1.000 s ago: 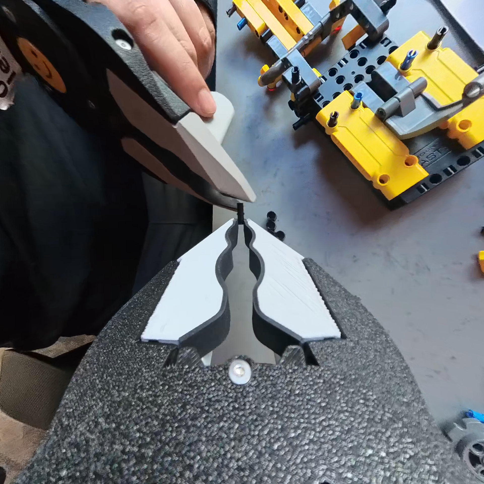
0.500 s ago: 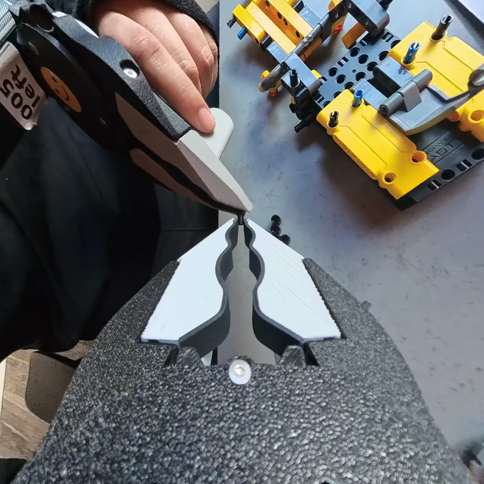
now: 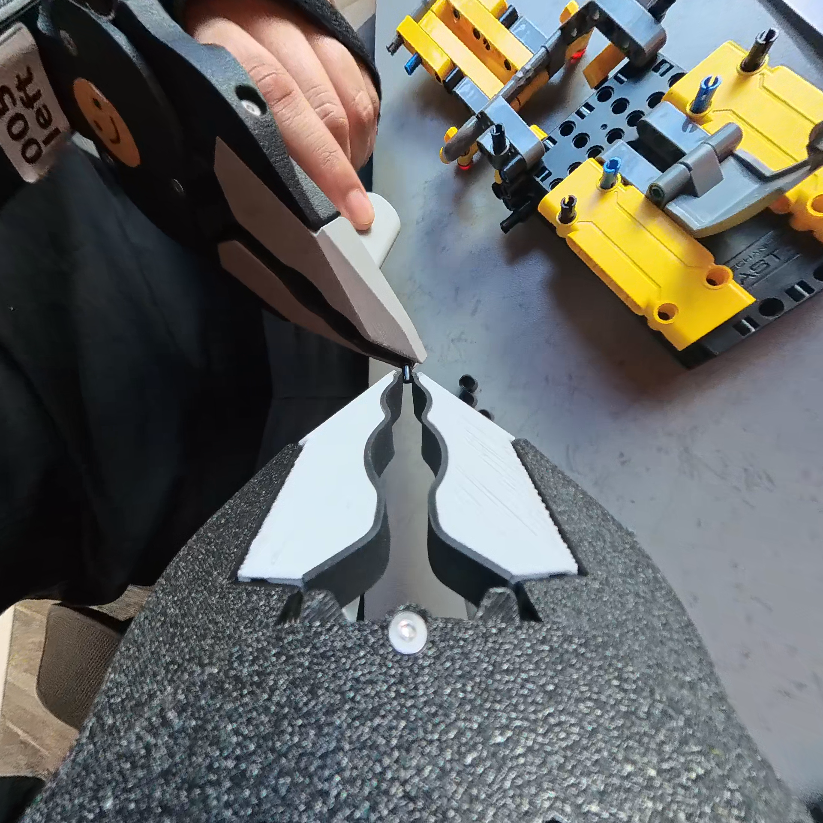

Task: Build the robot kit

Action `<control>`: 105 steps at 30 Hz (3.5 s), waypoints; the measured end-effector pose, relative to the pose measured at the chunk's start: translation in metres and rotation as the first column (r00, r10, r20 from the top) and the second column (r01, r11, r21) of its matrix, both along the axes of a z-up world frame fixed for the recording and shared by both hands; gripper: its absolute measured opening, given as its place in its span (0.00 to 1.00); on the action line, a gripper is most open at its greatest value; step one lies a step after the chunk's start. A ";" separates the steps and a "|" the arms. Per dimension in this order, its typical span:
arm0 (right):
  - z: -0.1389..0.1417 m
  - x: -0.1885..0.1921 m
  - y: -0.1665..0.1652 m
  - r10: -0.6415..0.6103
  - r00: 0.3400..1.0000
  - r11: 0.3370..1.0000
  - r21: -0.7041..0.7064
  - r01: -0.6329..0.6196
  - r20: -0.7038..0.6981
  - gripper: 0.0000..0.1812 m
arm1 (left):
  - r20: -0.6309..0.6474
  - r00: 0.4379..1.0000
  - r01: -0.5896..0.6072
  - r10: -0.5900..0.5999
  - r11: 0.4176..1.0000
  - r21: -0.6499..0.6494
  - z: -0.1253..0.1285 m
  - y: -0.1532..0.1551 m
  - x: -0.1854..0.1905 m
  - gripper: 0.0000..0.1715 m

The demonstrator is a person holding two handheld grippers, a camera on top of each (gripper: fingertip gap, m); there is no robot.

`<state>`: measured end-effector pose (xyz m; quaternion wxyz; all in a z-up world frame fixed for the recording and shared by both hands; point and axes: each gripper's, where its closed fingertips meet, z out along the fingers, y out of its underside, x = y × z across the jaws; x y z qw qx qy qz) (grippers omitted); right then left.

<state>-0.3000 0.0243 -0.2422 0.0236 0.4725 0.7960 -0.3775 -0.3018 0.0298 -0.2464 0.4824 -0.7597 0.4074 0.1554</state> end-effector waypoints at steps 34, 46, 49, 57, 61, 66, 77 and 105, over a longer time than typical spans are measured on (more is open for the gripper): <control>0.075 0.010 -0.009 -0.137 0.768 0.982 -0.187 0.023 -0.626 0.01 | 0.748 0.642 0.160 -0.169 0.983 0.084 0.074 -0.014 0.020 0.01; 0.082 0.018 -0.020 -0.078 0.751 0.985 -0.165 -0.042 -0.656 0.04 | 0.808 0.554 0.221 -0.199 0.971 0.088 0.078 -0.020 0.028 0.01; 0.082 0.018 -0.023 -0.064 0.746 0.987 -0.154 -0.052 -0.663 0.03 | 0.803 0.559 0.228 -0.208 0.969 0.092 0.078 -0.021 0.030 0.01; 0.083 0.018 -0.023 -0.063 0.750 0.987 -0.151 -0.050 -0.659 0.03 | 0.839 0.505 0.237 -0.205 0.967 0.094 0.080 -0.021 0.031 0.01; 0.087 0.021 -0.019 -0.072 0.742 0.988 -0.152 -0.040 -0.667 0.02 | 0.839 0.501 0.232 -0.212 0.967 0.106 0.083 -0.021 0.030 0.01; 0.087 0.021 -0.020 -0.068 0.742 0.988 -0.149 -0.044 -0.667 0.02 | 0.841 0.499 0.234 -0.211 0.967 0.103 0.082 -0.021 0.031 0.01; 0.085 0.021 -0.023 -0.060 0.750 0.986 -0.155 -0.057 -0.658 0.05 | 0.839 0.498 0.241 -0.222 0.964 0.112 0.083 -0.023 0.033 0.01; 0.050 0.011 0.022 -0.203 0.829 0.972 -0.002 0.237 -0.521 0.02 | 0.676 0.707 -0.011 0.208 0.959 -0.283 0.012 0.003 0.004 0.14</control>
